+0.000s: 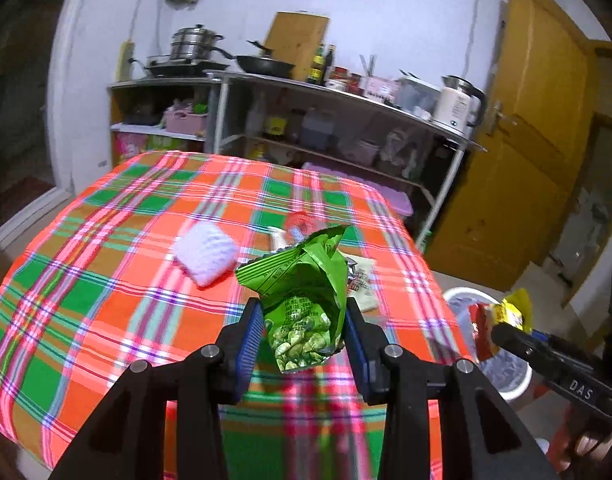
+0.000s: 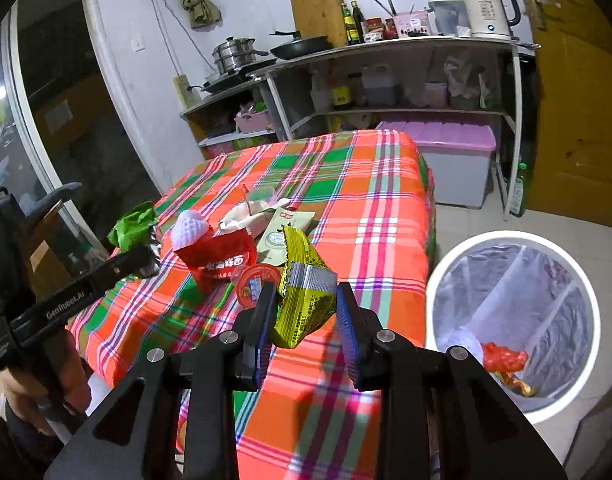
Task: Collect trash
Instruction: 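Grasp the green snack bag with the left gripper while the right grasps the yellow packet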
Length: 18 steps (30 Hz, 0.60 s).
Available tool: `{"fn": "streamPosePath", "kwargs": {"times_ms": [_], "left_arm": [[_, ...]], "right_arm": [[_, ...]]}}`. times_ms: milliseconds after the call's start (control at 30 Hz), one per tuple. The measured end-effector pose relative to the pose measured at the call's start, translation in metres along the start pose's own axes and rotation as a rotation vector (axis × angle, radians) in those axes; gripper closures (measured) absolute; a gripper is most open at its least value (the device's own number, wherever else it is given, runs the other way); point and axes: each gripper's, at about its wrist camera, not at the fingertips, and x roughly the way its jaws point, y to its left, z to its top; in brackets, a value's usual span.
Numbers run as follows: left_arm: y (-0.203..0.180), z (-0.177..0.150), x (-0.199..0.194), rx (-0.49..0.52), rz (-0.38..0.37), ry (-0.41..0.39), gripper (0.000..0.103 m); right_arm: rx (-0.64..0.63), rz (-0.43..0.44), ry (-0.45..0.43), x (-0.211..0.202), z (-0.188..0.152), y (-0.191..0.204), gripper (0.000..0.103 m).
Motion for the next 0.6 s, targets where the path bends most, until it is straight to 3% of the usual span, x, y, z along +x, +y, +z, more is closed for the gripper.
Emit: {"fn": "streamPosePath", "kwargs": {"times_ms": [600], "left_arm": [[-0.100,-0.019,0.011,0.170,-0.162,0.064,0.063]], "right_arm": [[0.081,-0.083,-0.047,-0.047,-0.018,-0.050,0.072]]}}
